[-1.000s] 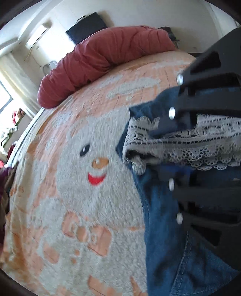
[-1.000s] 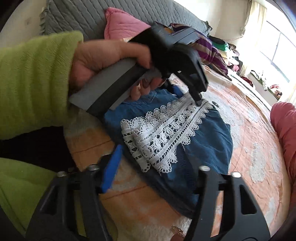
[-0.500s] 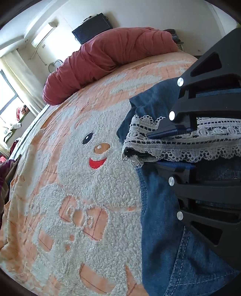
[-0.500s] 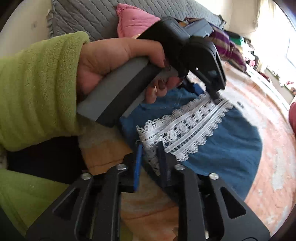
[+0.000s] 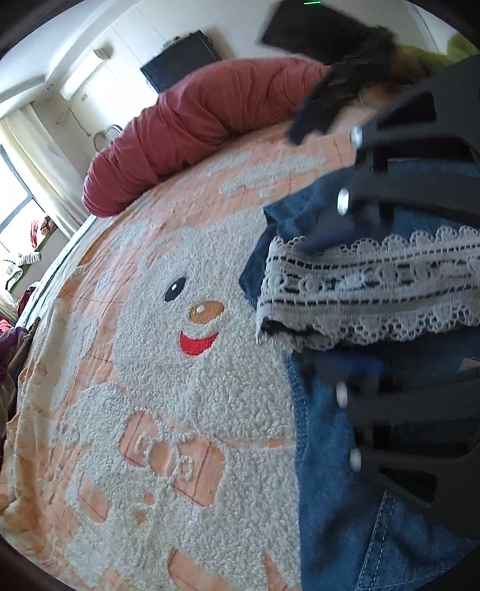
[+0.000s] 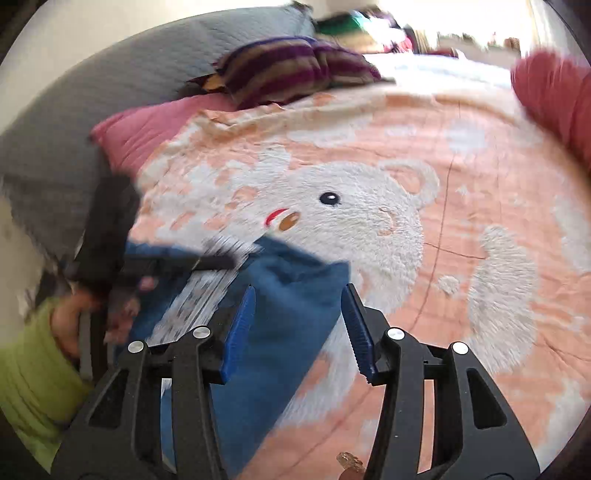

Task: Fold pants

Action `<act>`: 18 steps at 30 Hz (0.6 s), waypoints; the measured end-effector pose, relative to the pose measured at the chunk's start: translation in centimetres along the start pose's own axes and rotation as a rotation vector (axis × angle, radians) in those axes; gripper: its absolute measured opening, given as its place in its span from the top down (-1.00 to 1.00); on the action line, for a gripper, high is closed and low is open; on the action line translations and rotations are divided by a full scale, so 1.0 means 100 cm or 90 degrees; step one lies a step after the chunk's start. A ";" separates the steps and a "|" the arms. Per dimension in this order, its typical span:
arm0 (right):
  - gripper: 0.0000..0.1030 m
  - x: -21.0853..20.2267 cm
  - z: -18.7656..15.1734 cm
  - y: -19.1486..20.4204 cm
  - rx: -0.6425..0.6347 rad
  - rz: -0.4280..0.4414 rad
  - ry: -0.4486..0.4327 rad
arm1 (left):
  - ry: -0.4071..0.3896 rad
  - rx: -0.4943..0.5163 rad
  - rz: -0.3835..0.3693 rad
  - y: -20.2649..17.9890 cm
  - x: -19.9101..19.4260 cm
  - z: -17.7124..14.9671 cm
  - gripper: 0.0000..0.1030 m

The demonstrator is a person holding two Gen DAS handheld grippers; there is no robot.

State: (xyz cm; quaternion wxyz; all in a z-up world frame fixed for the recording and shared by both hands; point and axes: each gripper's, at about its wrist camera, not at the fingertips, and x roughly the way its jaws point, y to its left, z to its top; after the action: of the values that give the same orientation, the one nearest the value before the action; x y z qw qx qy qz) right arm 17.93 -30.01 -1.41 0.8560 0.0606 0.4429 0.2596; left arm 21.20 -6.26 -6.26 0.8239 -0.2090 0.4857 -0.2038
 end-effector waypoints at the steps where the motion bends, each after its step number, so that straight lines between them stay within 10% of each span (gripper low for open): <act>1: 0.19 0.011 0.008 -0.006 0.014 0.001 0.013 | -0.003 0.002 0.004 -0.001 0.000 0.000 0.44; 8: 0.19 0.066 0.017 -0.028 0.059 0.018 0.087 | -0.022 0.019 -0.006 -0.002 -0.009 -0.004 0.70; 10: 0.93 0.067 0.012 -0.030 0.068 0.065 0.080 | -0.032 0.030 -0.007 -0.005 -0.015 -0.006 0.72; 18: 0.96 0.043 -0.004 -0.049 0.105 0.036 -0.003 | -0.051 0.074 0.034 -0.017 -0.024 -0.009 0.73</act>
State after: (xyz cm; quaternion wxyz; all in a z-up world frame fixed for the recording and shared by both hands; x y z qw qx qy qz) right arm 21.55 -32.11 -6.35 0.8416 0.1441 0.4588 0.2458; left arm 19.10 -6.46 -4.00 0.8587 -0.1558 0.4450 -0.2009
